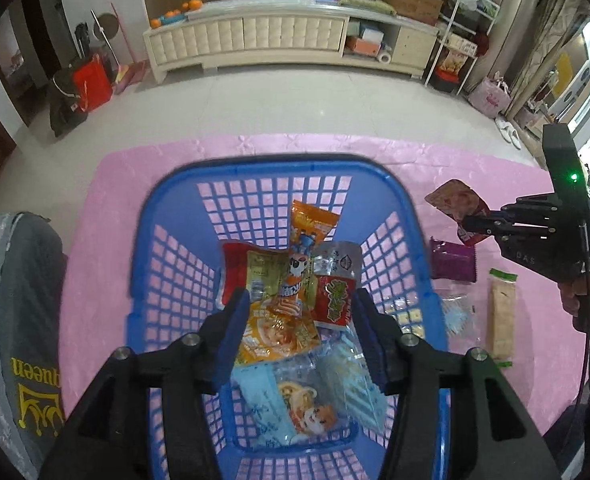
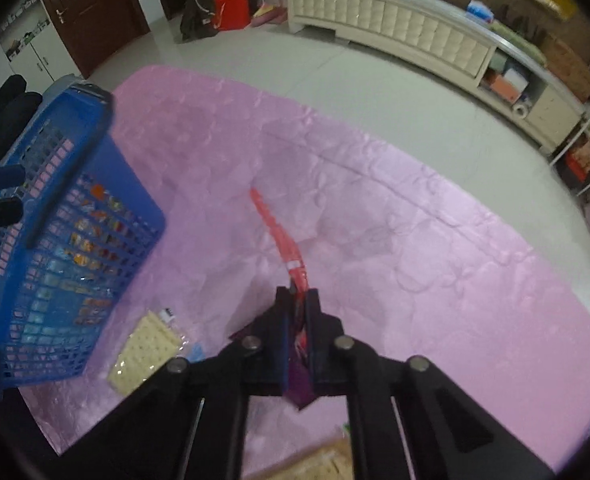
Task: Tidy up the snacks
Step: 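Open the left tool to drop the stick snack while the right grasps the red pouch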
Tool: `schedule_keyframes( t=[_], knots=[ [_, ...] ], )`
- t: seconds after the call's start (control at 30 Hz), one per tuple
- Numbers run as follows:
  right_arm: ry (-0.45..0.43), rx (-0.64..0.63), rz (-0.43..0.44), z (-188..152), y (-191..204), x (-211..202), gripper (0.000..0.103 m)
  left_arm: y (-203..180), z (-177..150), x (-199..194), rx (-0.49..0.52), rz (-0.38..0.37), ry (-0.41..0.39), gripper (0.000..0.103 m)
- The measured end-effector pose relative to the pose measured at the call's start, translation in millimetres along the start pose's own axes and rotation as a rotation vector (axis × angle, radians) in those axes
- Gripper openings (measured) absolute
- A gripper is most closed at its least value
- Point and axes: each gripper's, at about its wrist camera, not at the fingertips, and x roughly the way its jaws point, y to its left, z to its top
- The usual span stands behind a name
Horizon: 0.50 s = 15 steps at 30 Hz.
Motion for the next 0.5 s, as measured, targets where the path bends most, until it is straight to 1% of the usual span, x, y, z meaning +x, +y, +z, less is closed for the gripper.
schedule_keyframes(
  t=[0.1, 0.17, 0.27, 0.33, 0.4, 0.5],
  knots=[
    [-0.035, 0.000, -0.007, 2, 18, -27, 0.010, 0, -9, -25, 0.010, 0.004, -0.039, 0.051],
    [-0.065, -0.005, -0.023, 2, 37, -51, 0.010, 1, -16, -41, 0.008, -0.003, -0.060, 0.053],
    [-0.109, -0.026, -0.019, 2, 60, -76, 0.010, 6, -25, -63, -0.009, -0.027, -0.091, 0.056],
    [-0.134, -0.041, -0.008, 2, 79, -95, 0.010, 8, -29, -76, -0.017, -0.030, -0.108, 0.056],
    [-0.148, -0.056, -0.006, 6, 87, -106, 0.010, 10, -36, -86, -0.020, -0.031, -0.120, 0.057],
    [-0.156, -0.086, -0.012, 8, 112, -117, 0.010, 13, -44, -96, -0.019, -0.027, -0.133, 0.060]
  ],
)
